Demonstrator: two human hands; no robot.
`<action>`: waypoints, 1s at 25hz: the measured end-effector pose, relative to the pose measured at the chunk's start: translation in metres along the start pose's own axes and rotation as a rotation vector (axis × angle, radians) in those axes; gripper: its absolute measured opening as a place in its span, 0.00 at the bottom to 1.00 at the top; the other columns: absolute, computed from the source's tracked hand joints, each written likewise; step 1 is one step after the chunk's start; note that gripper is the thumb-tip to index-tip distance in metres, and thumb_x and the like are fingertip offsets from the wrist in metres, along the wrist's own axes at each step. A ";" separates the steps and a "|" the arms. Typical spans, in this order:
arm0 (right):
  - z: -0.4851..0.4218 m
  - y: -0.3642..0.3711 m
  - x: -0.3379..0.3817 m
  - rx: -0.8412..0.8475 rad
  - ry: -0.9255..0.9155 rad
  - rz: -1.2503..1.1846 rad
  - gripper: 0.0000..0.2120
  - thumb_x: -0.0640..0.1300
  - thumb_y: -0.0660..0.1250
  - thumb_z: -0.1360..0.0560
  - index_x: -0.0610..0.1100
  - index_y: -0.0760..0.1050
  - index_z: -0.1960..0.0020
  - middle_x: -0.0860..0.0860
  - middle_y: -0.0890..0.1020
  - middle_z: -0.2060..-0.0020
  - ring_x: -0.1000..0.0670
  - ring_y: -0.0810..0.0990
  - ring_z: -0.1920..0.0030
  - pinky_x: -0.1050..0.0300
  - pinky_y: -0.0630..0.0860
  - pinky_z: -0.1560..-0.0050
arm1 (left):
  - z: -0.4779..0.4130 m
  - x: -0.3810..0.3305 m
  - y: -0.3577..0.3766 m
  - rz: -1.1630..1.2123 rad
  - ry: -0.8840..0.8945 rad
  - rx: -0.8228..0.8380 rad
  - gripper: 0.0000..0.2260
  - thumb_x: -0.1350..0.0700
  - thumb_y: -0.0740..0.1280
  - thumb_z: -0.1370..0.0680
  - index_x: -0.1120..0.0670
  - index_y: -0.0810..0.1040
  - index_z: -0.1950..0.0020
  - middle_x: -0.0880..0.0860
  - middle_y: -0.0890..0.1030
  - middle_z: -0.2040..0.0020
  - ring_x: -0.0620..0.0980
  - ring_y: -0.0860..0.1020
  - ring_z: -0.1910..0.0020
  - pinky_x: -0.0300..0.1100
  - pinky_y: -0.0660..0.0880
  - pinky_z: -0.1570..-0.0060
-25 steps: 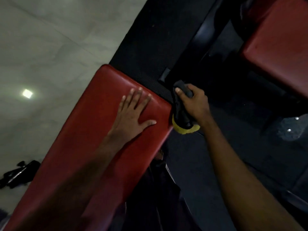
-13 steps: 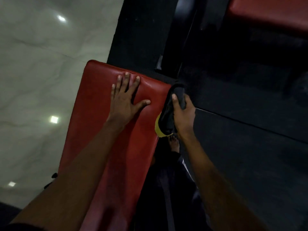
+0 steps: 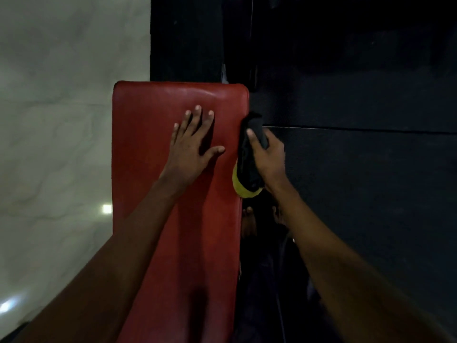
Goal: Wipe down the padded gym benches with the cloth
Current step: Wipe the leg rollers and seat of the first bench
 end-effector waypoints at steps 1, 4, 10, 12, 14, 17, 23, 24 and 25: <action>0.015 0.000 -0.010 0.019 0.011 0.002 0.15 0.59 0.68 0.21 0.48 0.81 0.47 0.55 0.84 0.59 0.54 0.83 0.56 0.50 0.81 0.52 | -0.002 0.000 -0.002 -0.004 -0.005 0.019 0.37 0.35 0.62 0.22 0.44 0.51 0.18 0.50 0.47 0.17 0.52 0.43 0.19 0.52 0.40 0.23; 0.072 -0.001 -0.051 0.046 0.110 0.026 0.25 0.69 0.66 0.26 0.51 0.81 0.39 0.55 0.85 0.49 0.53 0.83 0.46 0.46 0.81 0.44 | -0.008 -0.002 -0.004 -0.013 -0.008 0.044 0.38 0.36 0.64 0.23 0.45 0.52 0.18 0.51 0.48 0.17 0.53 0.44 0.19 0.54 0.42 0.23; 0.077 0.001 -0.042 0.006 0.069 0.001 0.16 0.60 0.68 0.21 0.49 0.81 0.44 0.56 0.83 0.54 0.55 0.82 0.53 0.54 0.80 0.51 | 0.018 -0.021 0.009 -0.037 0.004 -0.087 0.35 0.38 0.64 0.20 0.51 0.56 0.18 0.56 0.52 0.18 0.57 0.50 0.19 0.57 0.49 0.22; 0.074 0.000 -0.037 0.004 0.048 -0.027 0.14 0.58 0.67 0.20 0.48 0.81 0.46 0.57 0.81 0.58 0.57 0.80 0.56 0.59 0.76 0.56 | 0.037 -0.025 0.020 -0.042 -0.017 -0.019 0.36 0.37 0.63 0.21 0.48 0.53 0.18 0.54 0.48 0.17 0.56 0.46 0.19 0.57 0.46 0.23; 0.095 0.001 -0.052 0.046 0.092 -0.024 0.15 0.60 0.67 0.21 0.49 0.80 0.47 0.55 0.82 0.57 0.57 0.80 0.55 0.58 0.75 0.54 | 0.045 -0.027 0.022 -0.054 -0.036 0.026 0.37 0.37 0.63 0.21 0.45 0.51 0.18 0.53 0.46 0.17 0.56 0.44 0.19 0.58 0.45 0.23; 0.152 -0.003 -0.086 0.103 0.175 0.112 0.20 0.63 0.66 0.22 0.49 0.79 0.40 0.52 0.82 0.47 0.52 0.81 0.46 0.55 0.77 0.45 | 0.042 -0.029 0.015 -0.095 -0.040 0.097 0.40 0.36 0.65 0.23 0.45 0.49 0.17 0.54 0.44 0.17 0.57 0.43 0.19 0.61 0.47 0.23; 0.150 0.003 -0.088 0.050 0.186 0.136 0.22 0.66 0.62 0.22 0.50 0.77 0.41 0.50 0.81 0.47 0.49 0.81 0.46 0.46 0.78 0.43 | 0.041 -0.029 0.017 -0.130 -0.046 0.112 0.43 0.36 0.67 0.24 0.45 0.46 0.18 0.54 0.42 0.17 0.57 0.42 0.19 0.60 0.46 0.24; 0.150 0.004 -0.086 0.035 0.181 0.148 0.22 0.66 0.61 0.22 0.50 0.76 0.41 0.50 0.81 0.46 0.48 0.81 0.46 0.46 0.78 0.43 | 0.041 -0.029 0.018 -0.130 -0.054 0.103 0.43 0.36 0.67 0.24 0.45 0.46 0.18 0.53 0.43 0.17 0.57 0.42 0.19 0.60 0.45 0.24; 0.153 0.005 -0.085 0.040 0.179 0.160 0.23 0.66 0.61 0.22 0.50 0.76 0.40 0.50 0.81 0.46 0.47 0.81 0.45 0.46 0.78 0.43 | 0.041 -0.029 0.019 -0.127 -0.062 0.101 0.43 0.37 0.68 0.24 0.45 0.46 0.18 0.53 0.43 0.17 0.57 0.42 0.19 0.60 0.45 0.24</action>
Point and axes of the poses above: each hand's wrist, its own z-axis away from the middle knuckle, its own y-axis out of the palm, x = y × z, the point moved 1 cm from there along -z, towards the middle knuckle
